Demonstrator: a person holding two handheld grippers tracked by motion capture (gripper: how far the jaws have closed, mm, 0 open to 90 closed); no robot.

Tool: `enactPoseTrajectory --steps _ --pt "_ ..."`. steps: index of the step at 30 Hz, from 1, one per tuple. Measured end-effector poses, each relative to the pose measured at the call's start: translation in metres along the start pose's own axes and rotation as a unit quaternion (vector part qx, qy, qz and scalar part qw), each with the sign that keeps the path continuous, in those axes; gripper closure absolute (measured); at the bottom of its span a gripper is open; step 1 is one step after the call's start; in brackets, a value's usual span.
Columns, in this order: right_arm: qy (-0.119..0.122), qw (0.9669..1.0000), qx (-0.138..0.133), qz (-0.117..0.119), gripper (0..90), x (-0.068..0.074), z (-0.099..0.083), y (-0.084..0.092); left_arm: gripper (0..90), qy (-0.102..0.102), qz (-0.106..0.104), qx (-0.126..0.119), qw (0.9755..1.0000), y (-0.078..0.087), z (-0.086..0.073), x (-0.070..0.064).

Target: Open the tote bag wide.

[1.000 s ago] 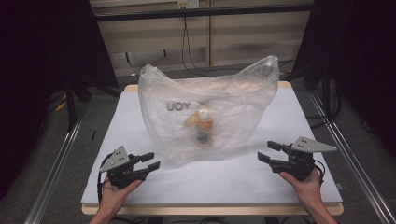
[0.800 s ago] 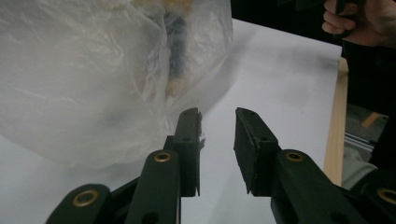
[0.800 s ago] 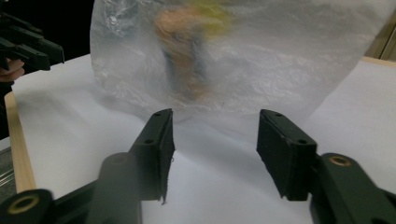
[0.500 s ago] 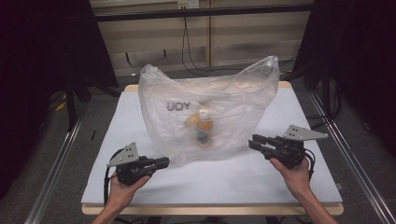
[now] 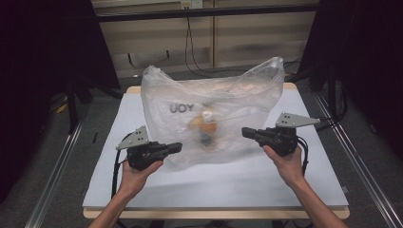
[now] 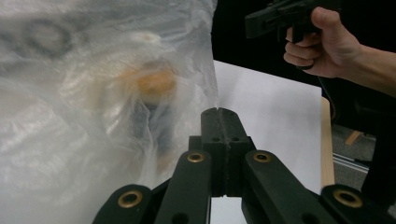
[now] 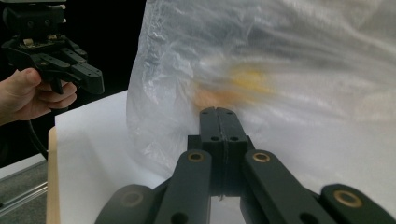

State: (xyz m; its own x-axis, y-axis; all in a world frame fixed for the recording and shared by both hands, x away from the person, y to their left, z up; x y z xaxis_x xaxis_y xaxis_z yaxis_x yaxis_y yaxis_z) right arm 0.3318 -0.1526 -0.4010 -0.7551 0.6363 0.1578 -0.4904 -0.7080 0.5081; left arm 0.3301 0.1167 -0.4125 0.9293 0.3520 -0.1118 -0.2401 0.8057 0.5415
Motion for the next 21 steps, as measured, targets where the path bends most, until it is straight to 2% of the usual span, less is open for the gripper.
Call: enactPoseTrajectory --steps 2,4,9,10,12,13,21 --pt "0.002 1.0000 -0.003 -0.002 90.0 0.000 0.009 0.000 90.0 -0.002 0.001 0.003 1.0000 -0.001 0.005 0.002" --pt "0.006 1.0000 -0.004 -0.001 90.0 0.000 0.016 0.000 90.0 -0.005 -0.003 -0.004 1.0000 -0.002 0.012 0.003" --pt "0.014 0.9999 -0.006 0.005 90.0 0.001 0.034 -0.001 90.0 -0.010 0.002 -0.013 0.9999 -0.001 0.028 0.009" --pt "0.015 0.9999 -0.006 0.007 90.0 0.001 0.036 -0.002 90.0 -0.012 -0.001 -0.012 0.9999 -0.002 0.031 0.010" --pt "0.017 0.9998 -0.004 0.008 90.0 0.001 0.040 -0.004 90.0 -0.015 0.008 -0.011 0.9998 -0.002 0.036 0.014" --pt "0.017 0.9998 -0.003 0.010 90.0 0.001 0.042 -0.005 90.0 -0.015 0.003 -0.017 0.9998 -0.003 0.039 0.015" --pt "0.020 0.9997 -0.007 0.012 90.0 -0.005 0.057 -0.011 90.0 -0.017 0.001 -0.021 0.9996 -0.009 0.056 0.022"
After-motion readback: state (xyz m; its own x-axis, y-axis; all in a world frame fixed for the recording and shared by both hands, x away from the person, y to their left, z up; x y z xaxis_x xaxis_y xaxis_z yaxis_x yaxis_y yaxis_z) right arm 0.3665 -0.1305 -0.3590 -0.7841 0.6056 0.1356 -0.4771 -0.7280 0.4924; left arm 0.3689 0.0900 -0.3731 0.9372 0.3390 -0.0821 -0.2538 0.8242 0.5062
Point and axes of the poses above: each handheld gripper's, and its own axes: y roughly backward along the jaws, z roughly out of its top, x roughly to its left, the point moved 8 cm from there along -y, roughly forward along the jaws, and after that the axes turned 15 degrees about x, right-handed, at the moved point
